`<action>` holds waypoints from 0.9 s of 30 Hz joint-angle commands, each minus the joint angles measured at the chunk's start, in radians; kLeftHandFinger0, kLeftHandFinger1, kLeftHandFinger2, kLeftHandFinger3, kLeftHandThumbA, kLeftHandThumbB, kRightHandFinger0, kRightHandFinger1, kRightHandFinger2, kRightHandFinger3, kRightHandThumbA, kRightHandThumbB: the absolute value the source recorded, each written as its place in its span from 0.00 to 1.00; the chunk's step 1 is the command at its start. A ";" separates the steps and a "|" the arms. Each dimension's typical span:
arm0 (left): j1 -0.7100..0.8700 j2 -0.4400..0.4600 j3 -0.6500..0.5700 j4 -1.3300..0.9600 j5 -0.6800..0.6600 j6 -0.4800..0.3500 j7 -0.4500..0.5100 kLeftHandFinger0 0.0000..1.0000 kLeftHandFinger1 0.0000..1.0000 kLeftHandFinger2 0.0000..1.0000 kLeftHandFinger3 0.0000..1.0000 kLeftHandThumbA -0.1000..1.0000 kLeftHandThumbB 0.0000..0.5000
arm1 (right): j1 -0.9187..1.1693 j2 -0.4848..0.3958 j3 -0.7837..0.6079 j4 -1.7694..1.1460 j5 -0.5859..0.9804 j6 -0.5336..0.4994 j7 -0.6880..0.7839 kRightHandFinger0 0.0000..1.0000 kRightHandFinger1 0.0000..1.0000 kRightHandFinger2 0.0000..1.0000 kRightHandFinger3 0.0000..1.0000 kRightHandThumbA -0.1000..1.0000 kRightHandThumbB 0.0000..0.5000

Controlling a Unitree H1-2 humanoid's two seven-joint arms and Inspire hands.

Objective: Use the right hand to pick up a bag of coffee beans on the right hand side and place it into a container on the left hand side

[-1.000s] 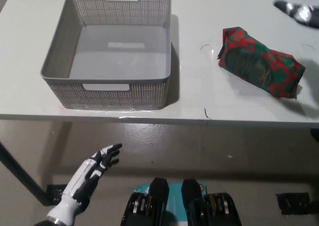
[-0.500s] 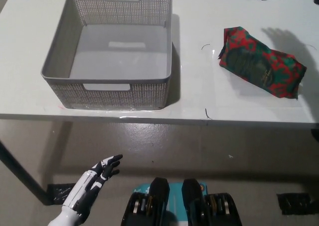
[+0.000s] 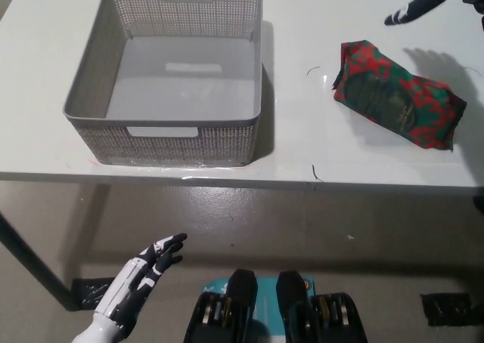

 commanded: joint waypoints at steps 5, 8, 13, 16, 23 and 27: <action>-0.002 0.012 0.004 -0.036 -0.021 -0.035 -0.023 1.00 1.00 1.00 1.00 0.84 1.00 | -0.046 -0.022 -0.050 0.034 0.047 -0.052 0.110 1.00 1.00 1.00 1.00 0.85 1.00; -0.006 0.011 0.007 -0.037 -0.024 -0.027 -0.022 1.00 1.00 1.00 1.00 0.83 1.00 | -0.041 -0.022 -0.057 0.055 0.056 -0.084 0.124 1.00 1.00 1.00 1.00 0.89 1.00; -0.017 0.012 0.005 -0.023 -0.020 -0.040 -0.025 1.00 1.00 1.00 1.00 0.84 1.00 | -0.031 -0.015 -0.087 0.074 0.081 -0.038 0.157 1.00 1.00 1.00 1.00 0.84 1.00; -0.019 0.013 0.004 -0.018 -0.015 -0.048 -0.026 1.00 1.00 1.00 1.00 0.84 1.00 | -0.019 -0.008 -0.105 0.086 0.095 -0.030 0.164 1.00 1.00 1.00 1.00 0.82 1.00; -0.021 0.011 0.005 -0.022 -0.015 -0.047 -0.027 1.00 1.00 1.00 1.00 0.85 1.00 | 0.015 -0.005 -0.075 0.089 0.064 -0.128 0.153 1.00 1.00 1.00 1.00 0.91 1.00; -0.024 0.013 0.009 -0.025 -0.015 -0.041 -0.023 1.00 1.00 1.00 1.00 0.85 1.00 | 0.039 0.007 -0.090 0.132 0.085 -0.143 0.147 1.00 1.00 1.00 1.00 0.89 1.00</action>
